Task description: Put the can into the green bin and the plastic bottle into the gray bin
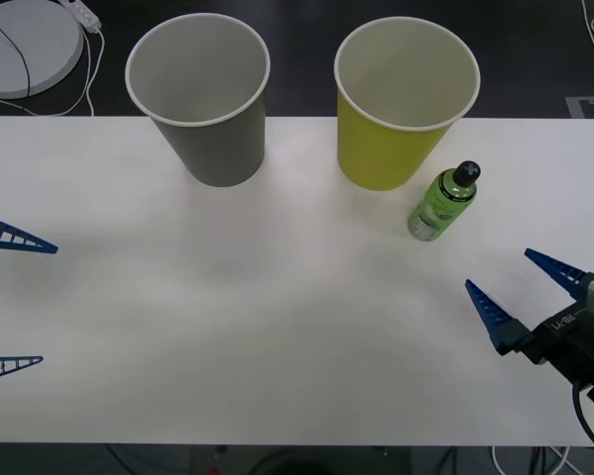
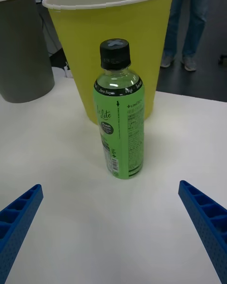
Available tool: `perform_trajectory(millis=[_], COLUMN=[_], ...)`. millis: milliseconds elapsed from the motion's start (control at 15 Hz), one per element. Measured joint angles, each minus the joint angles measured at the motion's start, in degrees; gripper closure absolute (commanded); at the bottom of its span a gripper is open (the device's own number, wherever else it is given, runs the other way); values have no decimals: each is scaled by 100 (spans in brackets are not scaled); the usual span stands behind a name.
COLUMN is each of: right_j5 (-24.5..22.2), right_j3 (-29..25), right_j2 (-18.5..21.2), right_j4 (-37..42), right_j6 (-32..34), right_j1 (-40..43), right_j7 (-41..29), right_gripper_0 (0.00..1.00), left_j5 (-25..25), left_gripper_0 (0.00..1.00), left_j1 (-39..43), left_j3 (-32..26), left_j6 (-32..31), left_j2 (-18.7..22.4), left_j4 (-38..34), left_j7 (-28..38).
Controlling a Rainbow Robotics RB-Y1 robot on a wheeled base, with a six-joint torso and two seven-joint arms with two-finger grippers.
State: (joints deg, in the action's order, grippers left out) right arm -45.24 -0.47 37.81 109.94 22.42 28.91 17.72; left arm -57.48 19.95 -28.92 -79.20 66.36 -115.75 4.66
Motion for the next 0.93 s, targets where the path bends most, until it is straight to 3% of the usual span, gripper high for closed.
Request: perform_trajectory(millis=[933], right_j5=[-98], right_j3=[181], right_j2=[-748], right_j4=[-901], right_j6=[-138], right_j1=[-1047], right_j7=[317], right_gripper_0=[0], left_j5=[0], left_gripper_0=[0], left_j1=[0], left_j3=[0], left_j6=[1], left_j2=[0], left_j4=[0], left_j7=[0])
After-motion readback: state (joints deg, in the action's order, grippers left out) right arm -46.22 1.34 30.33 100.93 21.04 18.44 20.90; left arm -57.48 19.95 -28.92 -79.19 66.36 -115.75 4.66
